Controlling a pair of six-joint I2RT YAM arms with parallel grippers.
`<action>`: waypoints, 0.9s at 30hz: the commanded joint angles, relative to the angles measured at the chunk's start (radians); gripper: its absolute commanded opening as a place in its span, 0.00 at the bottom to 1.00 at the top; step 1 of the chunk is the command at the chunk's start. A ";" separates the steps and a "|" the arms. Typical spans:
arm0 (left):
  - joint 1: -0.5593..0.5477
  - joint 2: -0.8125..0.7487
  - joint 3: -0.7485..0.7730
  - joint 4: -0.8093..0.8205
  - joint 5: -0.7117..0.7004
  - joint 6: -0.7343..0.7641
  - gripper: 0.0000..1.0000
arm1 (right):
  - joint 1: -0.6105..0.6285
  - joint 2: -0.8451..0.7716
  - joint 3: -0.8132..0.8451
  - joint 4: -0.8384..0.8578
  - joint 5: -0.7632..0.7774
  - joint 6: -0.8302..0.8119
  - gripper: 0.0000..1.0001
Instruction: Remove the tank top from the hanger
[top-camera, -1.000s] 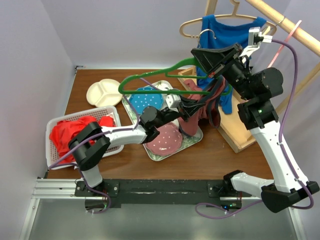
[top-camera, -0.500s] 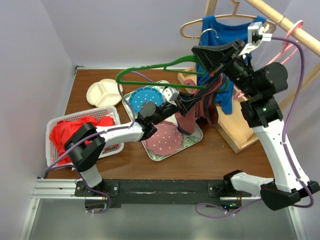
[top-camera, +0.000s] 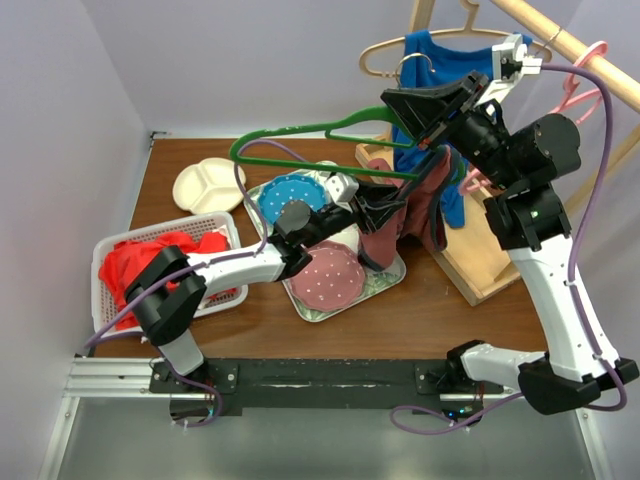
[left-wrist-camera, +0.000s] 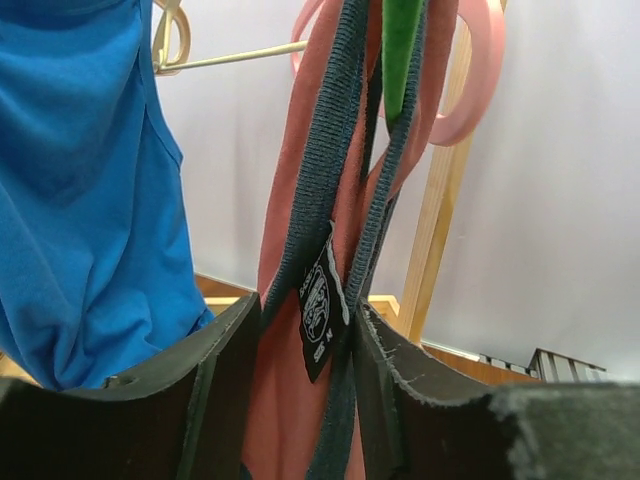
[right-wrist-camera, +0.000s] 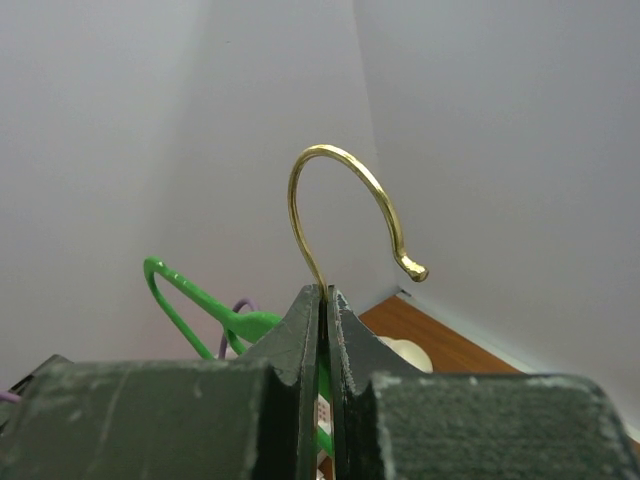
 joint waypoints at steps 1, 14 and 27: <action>0.003 -0.048 0.036 0.067 0.043 0.017 0.44 | 0.005 -0.008 0.031 0.008 -0.034 -0.014 0.00; 0.003 -0.097 -0.022 0.070 -0.031 0.017 0.00 | 0.002 0.006 -0.127 0.330 -0.281 0.101 0.00; 0.004 -0.179 0.012 -0.067 -0.099 0.073 0.00 | 0.004 0.045 0.029 0.073 -0.031 -0.065 0.00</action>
